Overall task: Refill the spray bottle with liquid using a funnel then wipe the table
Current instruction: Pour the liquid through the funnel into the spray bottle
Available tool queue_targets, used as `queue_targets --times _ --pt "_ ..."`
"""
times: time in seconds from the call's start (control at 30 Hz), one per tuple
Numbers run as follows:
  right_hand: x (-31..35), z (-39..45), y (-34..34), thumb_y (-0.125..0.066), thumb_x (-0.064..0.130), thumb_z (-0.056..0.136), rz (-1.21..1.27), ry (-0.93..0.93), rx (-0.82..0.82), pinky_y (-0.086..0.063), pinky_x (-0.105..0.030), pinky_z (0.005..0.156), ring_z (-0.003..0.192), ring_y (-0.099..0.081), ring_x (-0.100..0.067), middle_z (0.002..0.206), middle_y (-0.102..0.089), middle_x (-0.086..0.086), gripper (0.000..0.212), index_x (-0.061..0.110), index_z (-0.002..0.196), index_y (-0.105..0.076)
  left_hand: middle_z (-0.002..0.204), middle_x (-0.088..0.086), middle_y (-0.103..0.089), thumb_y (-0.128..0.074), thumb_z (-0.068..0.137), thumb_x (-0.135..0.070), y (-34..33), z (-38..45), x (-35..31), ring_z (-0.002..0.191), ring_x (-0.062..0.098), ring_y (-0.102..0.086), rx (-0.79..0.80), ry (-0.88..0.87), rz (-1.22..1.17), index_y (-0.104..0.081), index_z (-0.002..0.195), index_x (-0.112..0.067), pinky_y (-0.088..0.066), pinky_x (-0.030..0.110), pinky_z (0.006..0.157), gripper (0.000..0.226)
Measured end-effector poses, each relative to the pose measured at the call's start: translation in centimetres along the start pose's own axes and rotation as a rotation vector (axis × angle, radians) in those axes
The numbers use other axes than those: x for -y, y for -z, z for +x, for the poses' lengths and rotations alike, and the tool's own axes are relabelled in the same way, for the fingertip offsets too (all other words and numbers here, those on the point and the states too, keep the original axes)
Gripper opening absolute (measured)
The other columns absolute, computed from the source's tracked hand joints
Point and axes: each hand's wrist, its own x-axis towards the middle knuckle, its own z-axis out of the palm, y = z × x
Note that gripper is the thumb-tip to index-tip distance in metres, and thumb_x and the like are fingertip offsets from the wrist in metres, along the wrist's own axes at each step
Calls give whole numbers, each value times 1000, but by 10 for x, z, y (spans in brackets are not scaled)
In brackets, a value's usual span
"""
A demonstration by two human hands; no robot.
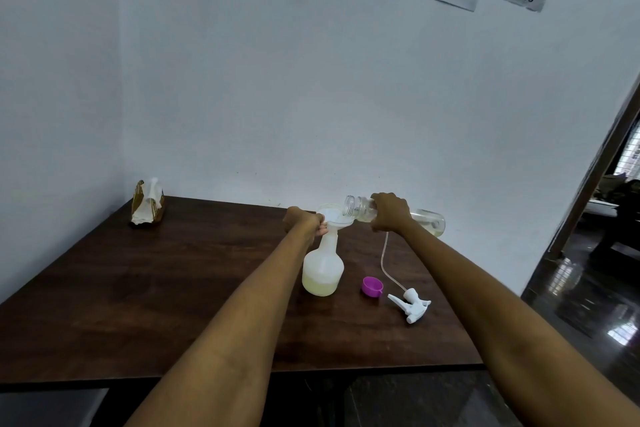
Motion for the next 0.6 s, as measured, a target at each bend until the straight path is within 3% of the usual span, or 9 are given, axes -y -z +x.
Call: queue_targets --times 0.1,0.3,0.5,0.6 --pt "0 0 0 -64 6 69 -8 6 -6 -38 -30 78 100 -59 -28 104 -65 -9 25 11 90 -51 55 10 -52 -63 85 7 0 1 0 24 7 -49 -3 -7 6 -52 122 15 -47 18 33 39" --pt "0 0 -1 -64 5 68 3 12 -16 -34 -29 76 98 -59 -29 102 -65 -9 27 13 83 -43 56 11 -55 -62 84 6 0 5 3 18 5 -47 20 20 14 -62 100 18 -48 17 32 20" --pt "0 -2 -2 -64 4 67 27 -1 -11 -35 -29 74 96 -60 -29 84 -54 -4 27 11 81 -43 56 11 -53 -62 85 7 -1 7 4 18 5 -46 17 15 3 -60 106 16 -48 18 34 23" --pt "-1 -3 -3 -65 5 67 28 4 -14 -36 -29 75 97 -60 -29 91 -61 -8 28 12 82 -43 56 11 -53 -62 85 6 -1 6 3 17 5 -45 18 19 15 -58 112 16 -48 18 35 28"
